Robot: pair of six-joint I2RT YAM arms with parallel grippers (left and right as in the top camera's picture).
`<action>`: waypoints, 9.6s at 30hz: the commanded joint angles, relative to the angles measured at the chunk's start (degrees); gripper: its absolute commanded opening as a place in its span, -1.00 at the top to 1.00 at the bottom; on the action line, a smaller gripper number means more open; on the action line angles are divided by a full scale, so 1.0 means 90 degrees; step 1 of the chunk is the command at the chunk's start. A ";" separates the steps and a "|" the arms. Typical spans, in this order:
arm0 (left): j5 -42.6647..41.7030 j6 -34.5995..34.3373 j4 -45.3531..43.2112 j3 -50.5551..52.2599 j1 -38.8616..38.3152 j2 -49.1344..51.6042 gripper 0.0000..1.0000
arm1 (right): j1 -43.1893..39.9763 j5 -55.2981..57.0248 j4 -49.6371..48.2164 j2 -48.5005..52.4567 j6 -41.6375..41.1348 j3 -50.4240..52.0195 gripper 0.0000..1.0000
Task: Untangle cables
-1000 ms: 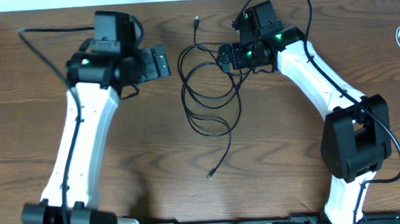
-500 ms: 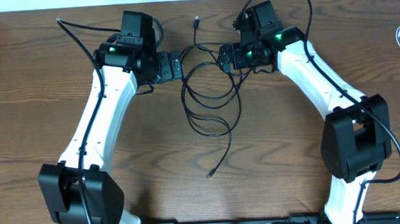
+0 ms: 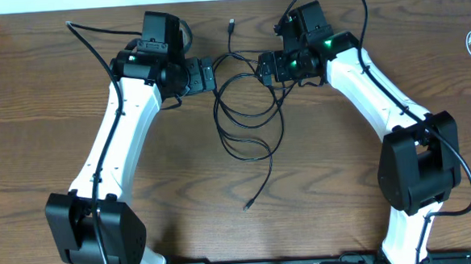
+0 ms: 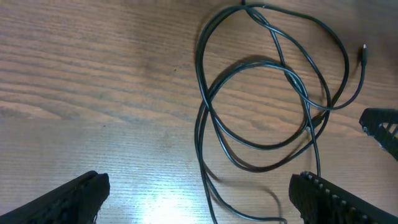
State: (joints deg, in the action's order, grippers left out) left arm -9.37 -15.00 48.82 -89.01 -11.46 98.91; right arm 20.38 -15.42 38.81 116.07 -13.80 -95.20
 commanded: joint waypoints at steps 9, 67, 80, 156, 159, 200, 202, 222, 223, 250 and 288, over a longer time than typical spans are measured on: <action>-0.0080 -0.0029 -0.0126 0.0022 0.0002 -0.0022 -0.96 | -0.0063 0.0056 0.0027 -0.0112 0.0141 -0.0124 -0.99; -0.0078 -0.0029 -0.0155 0.0022 0.0002 -0.0022 -0.96 | -0.0063 0.0056 0.0027 -0.0112 0.0141 -0.0124 -0.99; -0.0078 -0.0029 -0.0155 0.0022 0.0002 -0.0022 -0.96 | -0.0063 0.0058 0.0024 -0.0112 0.0214 -0.0124 -0.99; 0.0109 0.0015 -0.0180 0.0046 -0.0136 0.0884 -0.96 | -0.0063 0.0109 0.0034 -0.0112 0.0306 -0.0124 -0.99; 0.0109 0.0015 -0.0180 0.0046 -0.0136 0.0884 -0.96 | -0.0063 0.0107 -0.0053 -0.0112 0.0306 -0.0124 -0.99; 0.0112 0.0015 -0.0199 0.0046 -0.0134 0.0884 -0.96 | -0.0075 0.0464 0.0304 -0.0539 0.0639 -0.0126 -0.99; 0.0112 0.0015 -0.0199 0.0046 -0.0134 0.0884 -0.96 | -0.0075 0.0486 0.0362 -0.0610 0.0631 -0.0126 -0.99; 0.0112 0.0015 -0.0199 0.0046 -0.0134 0.0884 -0.96 | -0.0063 0.0486 0.0294 -0.1047 0.0396 -0.0126 -0.99; 0.0112 0.0017 -0.0199 0.0046 -0.0134 0.0884 -0.96 | -0.0063 0.0486 0.0296 -0.1047 0.0396 -0.0126 -0.98; 0.0112 0.0015 -0.0199 0.0046 -0.0134 0.0884 -0.96 | -0.0063 0.0481 0.0274 -0.1078 0.0396 -0.0126 -0.99; 0.0112 0.0015 -0.0199 0.0046 -0.0134 0.0884 -0.96 | -0.0010 0.0437 -0.0568 -0.1124 0.0561 -0.0126 -0.99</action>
State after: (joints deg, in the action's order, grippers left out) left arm -8.86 -14.98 46.92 -88.95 -12.60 106.41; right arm 20.18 -11.53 33.41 108.22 -9.93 -95.22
